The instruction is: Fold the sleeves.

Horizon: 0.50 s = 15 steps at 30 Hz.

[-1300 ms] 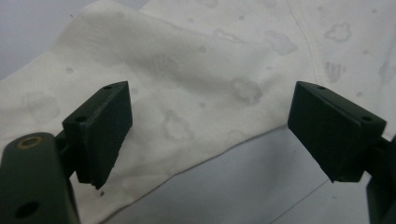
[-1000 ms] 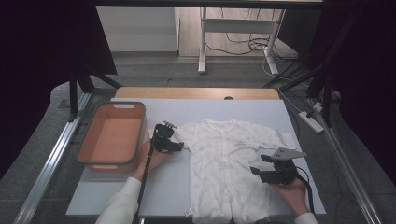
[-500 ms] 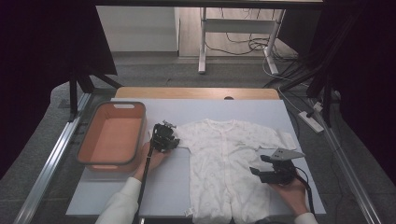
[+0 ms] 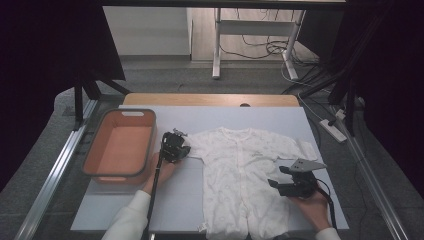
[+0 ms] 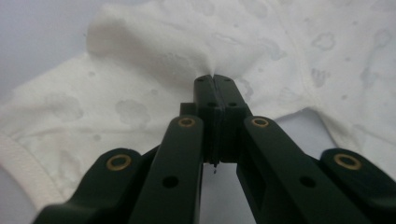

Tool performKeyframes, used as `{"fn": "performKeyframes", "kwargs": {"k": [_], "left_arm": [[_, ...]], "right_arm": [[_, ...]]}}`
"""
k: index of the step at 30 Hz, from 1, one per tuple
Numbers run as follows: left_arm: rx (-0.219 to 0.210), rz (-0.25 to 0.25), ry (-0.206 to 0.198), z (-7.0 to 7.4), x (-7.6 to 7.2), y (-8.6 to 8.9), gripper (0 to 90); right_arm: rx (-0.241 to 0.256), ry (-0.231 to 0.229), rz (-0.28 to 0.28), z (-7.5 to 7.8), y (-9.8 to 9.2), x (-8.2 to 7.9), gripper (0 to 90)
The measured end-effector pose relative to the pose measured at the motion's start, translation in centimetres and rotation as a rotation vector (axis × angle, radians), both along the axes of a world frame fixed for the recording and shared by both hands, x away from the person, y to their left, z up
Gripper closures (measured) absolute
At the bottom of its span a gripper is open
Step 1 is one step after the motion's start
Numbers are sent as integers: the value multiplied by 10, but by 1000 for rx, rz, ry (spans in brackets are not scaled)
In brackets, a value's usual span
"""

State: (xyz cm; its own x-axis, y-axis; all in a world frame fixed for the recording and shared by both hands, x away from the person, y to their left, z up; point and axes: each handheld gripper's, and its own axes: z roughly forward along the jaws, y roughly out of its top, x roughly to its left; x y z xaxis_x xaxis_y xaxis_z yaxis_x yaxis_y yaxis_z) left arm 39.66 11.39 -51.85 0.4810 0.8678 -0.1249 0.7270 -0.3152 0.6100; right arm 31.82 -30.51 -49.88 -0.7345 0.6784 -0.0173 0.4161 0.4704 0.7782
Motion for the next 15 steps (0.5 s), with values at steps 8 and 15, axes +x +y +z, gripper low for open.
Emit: {"fn": "performKeyframes", "kwargs": {"k": [8,15], "left_arm": [[-54,-20,-49,15,-7,2,890],[-69,-50,-68,20,-10,-6,890]], "right_arm": [[-1,1,3,0,0,0,303],[-2,0,-2,0,0,1,303]]}}
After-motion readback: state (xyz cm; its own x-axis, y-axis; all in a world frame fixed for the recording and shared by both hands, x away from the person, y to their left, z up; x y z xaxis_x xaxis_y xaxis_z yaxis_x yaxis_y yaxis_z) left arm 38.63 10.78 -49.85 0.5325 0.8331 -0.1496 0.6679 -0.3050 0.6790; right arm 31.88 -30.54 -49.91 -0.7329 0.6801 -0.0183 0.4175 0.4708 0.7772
